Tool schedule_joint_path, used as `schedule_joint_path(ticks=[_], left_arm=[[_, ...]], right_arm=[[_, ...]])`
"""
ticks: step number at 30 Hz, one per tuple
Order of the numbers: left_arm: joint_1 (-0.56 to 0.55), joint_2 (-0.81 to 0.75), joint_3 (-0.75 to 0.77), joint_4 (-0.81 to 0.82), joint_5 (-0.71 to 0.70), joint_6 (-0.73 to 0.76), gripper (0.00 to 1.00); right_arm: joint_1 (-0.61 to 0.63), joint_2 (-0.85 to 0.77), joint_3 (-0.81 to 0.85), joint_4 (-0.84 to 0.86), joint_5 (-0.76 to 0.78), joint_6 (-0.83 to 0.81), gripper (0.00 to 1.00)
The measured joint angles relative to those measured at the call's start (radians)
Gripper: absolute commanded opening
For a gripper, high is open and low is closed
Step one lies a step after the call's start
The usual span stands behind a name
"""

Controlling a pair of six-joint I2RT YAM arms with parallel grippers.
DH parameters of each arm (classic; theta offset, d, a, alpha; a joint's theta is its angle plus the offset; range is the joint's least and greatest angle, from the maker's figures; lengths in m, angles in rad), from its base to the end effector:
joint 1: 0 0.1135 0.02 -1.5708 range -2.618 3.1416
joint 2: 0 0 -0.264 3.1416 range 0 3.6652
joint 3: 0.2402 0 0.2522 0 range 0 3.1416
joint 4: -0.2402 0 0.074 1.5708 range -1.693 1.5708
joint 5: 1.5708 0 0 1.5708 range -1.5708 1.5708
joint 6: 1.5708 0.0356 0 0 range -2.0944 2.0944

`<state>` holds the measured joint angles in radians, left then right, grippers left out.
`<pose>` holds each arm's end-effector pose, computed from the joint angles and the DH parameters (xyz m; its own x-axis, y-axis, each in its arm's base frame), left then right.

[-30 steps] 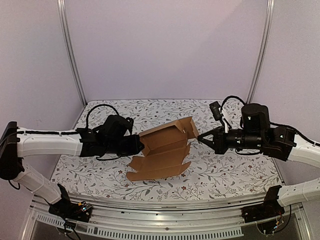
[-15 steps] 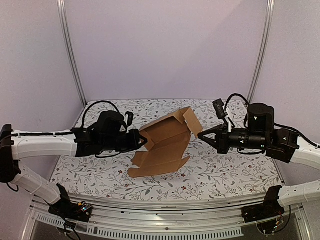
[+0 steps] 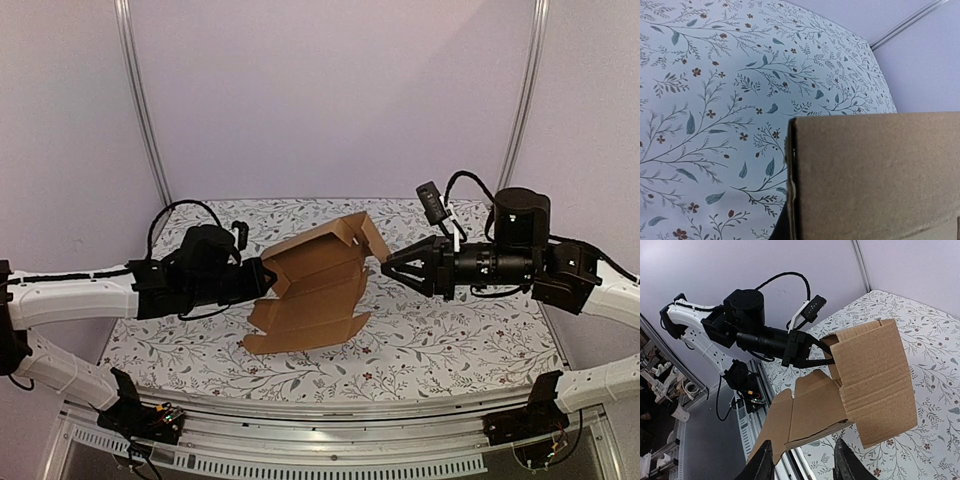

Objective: Fold the paper box

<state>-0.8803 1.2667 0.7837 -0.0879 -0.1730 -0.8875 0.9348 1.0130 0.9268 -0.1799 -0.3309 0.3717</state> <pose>0.1815 -0.2101 0.2458 -0.7347 -0.3101 -0.6034 0.1543 0.7897 -0.5938 0.1293 0.1946 0.3479 -0.4895 -0.0847 -0.8679 -0.8256 0.3653 0.4300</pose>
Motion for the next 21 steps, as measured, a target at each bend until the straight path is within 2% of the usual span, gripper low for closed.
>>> schedule_joint_path(ticks=[3, 5, 7, 15, 21], left_arm=[[0.000, -0.031, -0.019, -0.024, -0.055, -0.001, 0.00], [0.001, -0.053, -0.027, -0.047, -0.100, 0.003, 0.00], [0.001, -0.072, -0.028, -0.063, -0.140, 0.009, 0.00], [0.002, -0.111, -0.027, -0.080, -0.268, 0.075, 0.00], [0.003, -0.111, -0.027, -0.092, -0.323, 0.127, 0.00]], right_arm=[[0.004, 0.021, 0.026, -0.016, 0.018, 0.013, 0.53], [0.006, 0.047, 0.045, -0.044, 0.046, 0.042, 0.61], [0.006, 0.085, 0.071, -0.071, 0.069, 0.070, 0.64], [0.008, 0.249, 0.145, -0.131, 0.124, 0.204, 0.65], [0.008, 0.302, 0.181, -0.132, 0.119, 0.275, 0.63]])
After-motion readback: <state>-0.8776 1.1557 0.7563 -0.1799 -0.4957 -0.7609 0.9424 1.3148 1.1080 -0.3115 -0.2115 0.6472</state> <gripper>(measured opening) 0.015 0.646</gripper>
